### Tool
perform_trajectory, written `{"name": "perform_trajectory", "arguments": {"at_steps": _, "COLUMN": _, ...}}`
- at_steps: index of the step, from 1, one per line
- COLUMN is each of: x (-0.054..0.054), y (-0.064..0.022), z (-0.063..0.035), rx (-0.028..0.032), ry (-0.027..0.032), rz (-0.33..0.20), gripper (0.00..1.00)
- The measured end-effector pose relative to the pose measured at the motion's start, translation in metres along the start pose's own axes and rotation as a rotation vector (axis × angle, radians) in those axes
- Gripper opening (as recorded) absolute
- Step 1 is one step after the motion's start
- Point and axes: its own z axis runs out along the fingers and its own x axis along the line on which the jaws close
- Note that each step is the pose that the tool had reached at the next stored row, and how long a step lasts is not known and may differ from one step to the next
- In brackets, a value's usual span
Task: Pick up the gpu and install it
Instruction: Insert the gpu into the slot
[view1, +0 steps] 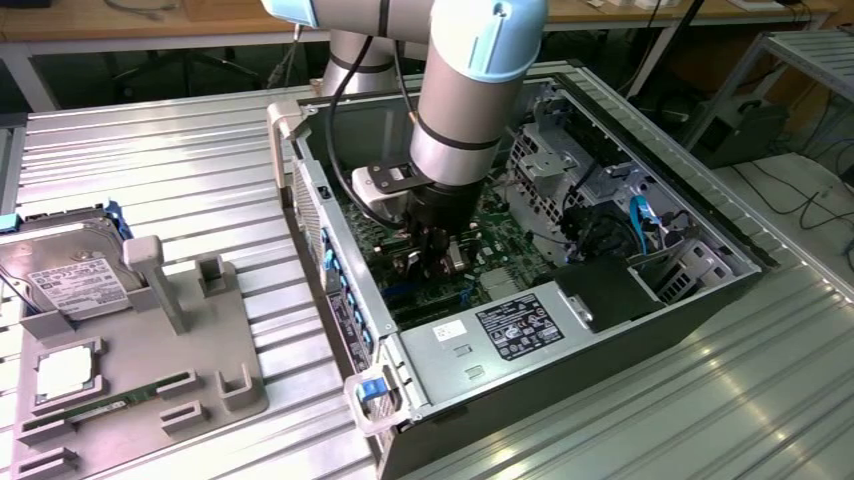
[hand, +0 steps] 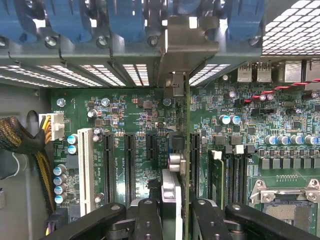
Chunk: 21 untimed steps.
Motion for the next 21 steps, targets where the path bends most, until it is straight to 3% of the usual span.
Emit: {"name": "perform_trajectory", "arguments": {"at_steps": 21, "x": 0.0013, "y": 0.0, "z": 0.0025, "rx": 0.0, "ry": 0.0, "rz": 0.0, "gripper": 0.29}}
